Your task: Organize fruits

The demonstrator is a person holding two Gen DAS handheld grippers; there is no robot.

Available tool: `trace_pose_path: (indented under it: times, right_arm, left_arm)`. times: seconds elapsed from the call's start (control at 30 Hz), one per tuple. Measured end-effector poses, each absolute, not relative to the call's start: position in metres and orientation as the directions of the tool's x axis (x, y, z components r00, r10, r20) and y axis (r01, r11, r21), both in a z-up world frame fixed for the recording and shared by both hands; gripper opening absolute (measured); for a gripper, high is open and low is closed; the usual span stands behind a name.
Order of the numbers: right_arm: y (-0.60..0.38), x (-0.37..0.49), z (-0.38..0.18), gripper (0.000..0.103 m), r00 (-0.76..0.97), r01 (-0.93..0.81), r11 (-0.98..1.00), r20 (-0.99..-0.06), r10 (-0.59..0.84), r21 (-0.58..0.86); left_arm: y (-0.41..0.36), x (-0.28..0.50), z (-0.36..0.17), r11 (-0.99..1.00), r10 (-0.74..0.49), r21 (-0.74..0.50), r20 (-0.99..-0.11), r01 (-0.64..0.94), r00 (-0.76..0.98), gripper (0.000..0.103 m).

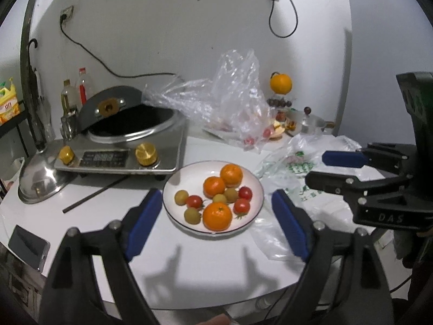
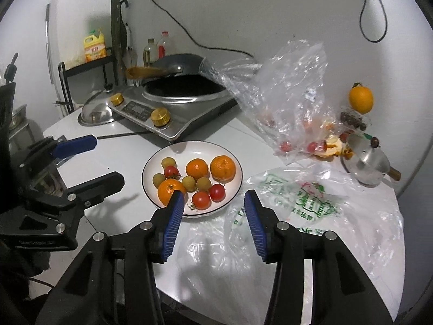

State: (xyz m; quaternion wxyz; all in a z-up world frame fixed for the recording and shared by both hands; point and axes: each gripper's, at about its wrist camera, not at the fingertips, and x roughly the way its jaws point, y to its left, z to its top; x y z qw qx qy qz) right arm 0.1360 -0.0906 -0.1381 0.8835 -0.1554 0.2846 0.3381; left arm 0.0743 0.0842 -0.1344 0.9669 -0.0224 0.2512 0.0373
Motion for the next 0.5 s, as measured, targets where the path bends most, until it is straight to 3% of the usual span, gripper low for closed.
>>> trace_pose_path:
  times: [0.37,0.5]
  right_arm:
    - [-0.122,0.103,-0.112,0.049,0.674,-0.648,0.756,-0.532,0.512,-0.093]
    - [-0.133,0.093,-0.099,0.05,0.7,-0.63,0.769,-0.504,0.505,-0.104]
  left_arm:
    - [0.061,0.046,-0.102,0.998,0.068,0.021,-0.426,-0.065,0.902,0.085]
    - [0.051,0.037,-0.088,0.997,0.079,0.057,-0.405,-0.061,0.911,0.096]
